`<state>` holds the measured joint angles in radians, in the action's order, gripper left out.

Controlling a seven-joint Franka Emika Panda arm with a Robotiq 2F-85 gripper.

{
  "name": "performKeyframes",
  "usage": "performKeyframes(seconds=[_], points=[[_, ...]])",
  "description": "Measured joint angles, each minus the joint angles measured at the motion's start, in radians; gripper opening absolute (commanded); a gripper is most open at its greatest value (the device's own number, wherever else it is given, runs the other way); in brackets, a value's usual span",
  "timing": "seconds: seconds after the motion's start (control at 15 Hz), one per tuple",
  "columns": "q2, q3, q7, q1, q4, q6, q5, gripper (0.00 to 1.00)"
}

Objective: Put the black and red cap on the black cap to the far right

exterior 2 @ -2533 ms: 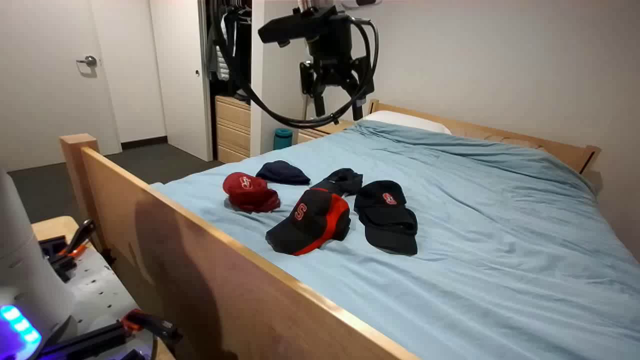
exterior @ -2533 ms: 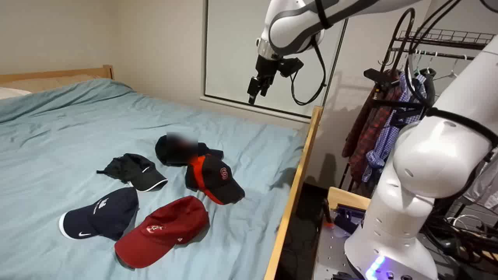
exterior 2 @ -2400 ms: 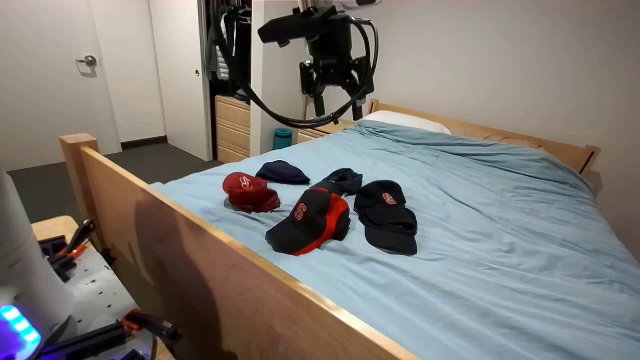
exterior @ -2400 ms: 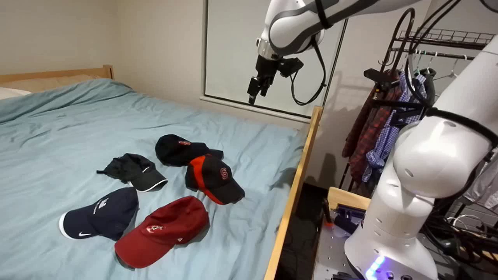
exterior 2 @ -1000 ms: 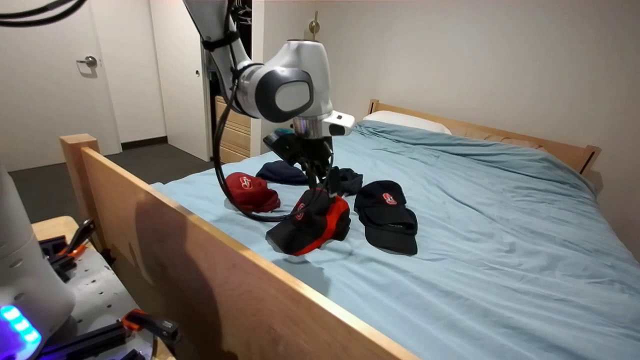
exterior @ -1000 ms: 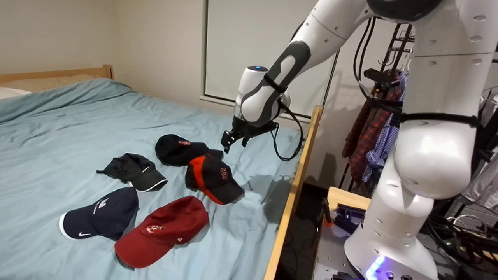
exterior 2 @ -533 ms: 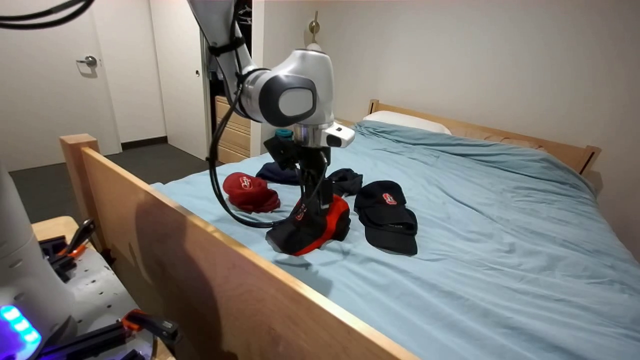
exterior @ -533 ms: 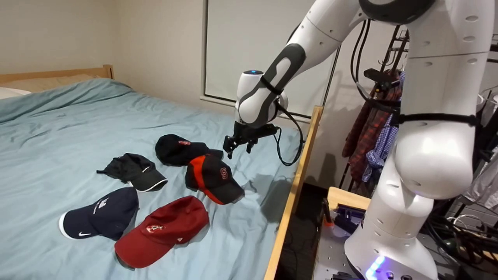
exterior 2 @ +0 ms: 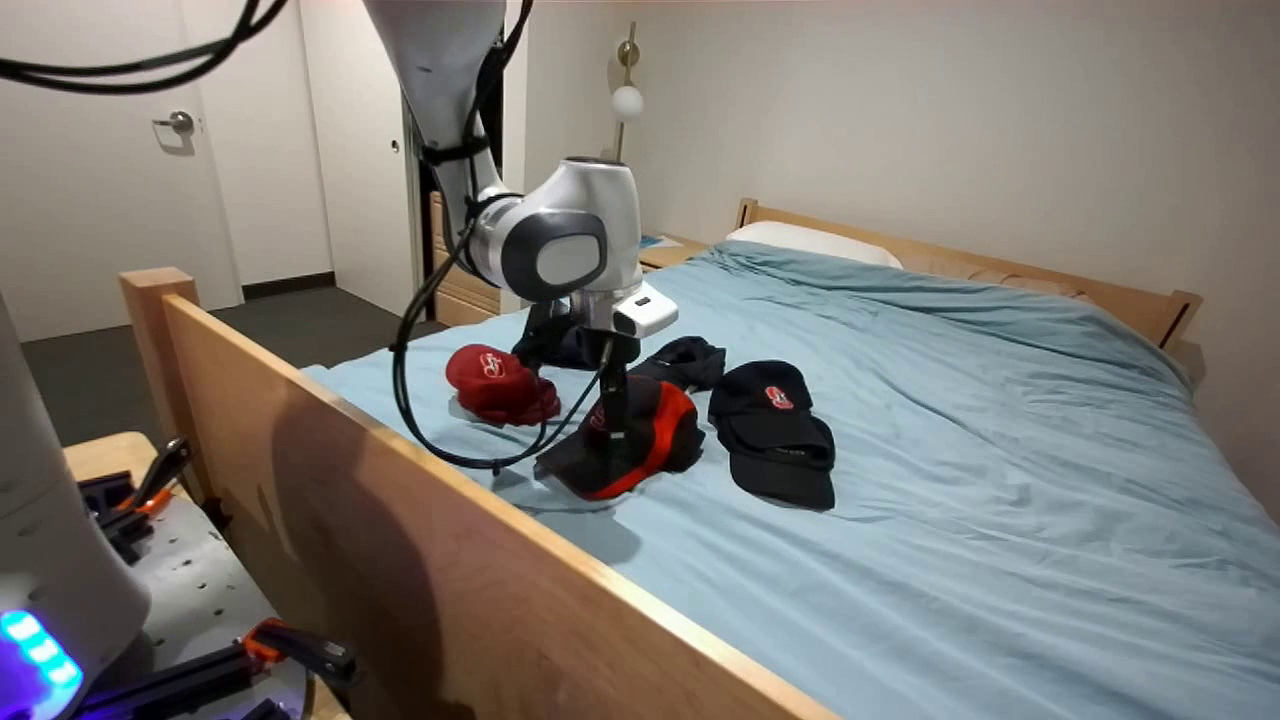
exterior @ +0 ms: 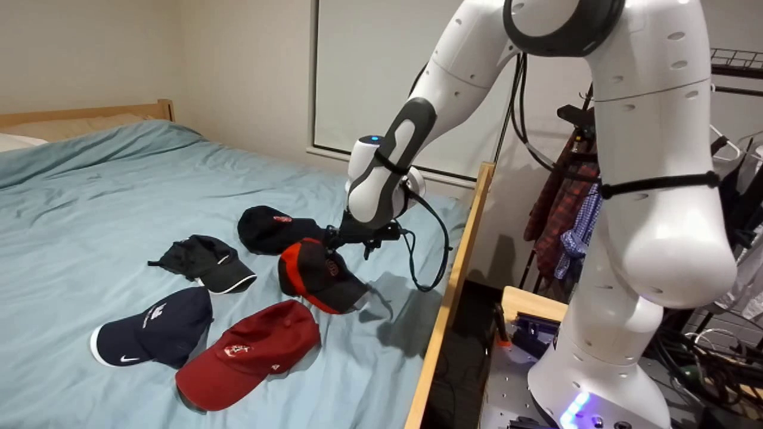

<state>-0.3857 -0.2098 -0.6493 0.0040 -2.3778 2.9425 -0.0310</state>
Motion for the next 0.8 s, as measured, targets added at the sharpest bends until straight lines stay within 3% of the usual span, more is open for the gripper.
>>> performKeyframes(seconds=[0.33, 0.6, 0.8], points=[[-0.130, -0.048, -0.171, 0.175, 0.056, 0.193, -0.158, 1.00], [-0.205, -0.123, -0.233, 0.314, 0.092, 0.240, -0.254, 1.00], [-0.243, -0.218, -0.243, 0.422, 0.114, 0.242, -0.278, 1.00]])
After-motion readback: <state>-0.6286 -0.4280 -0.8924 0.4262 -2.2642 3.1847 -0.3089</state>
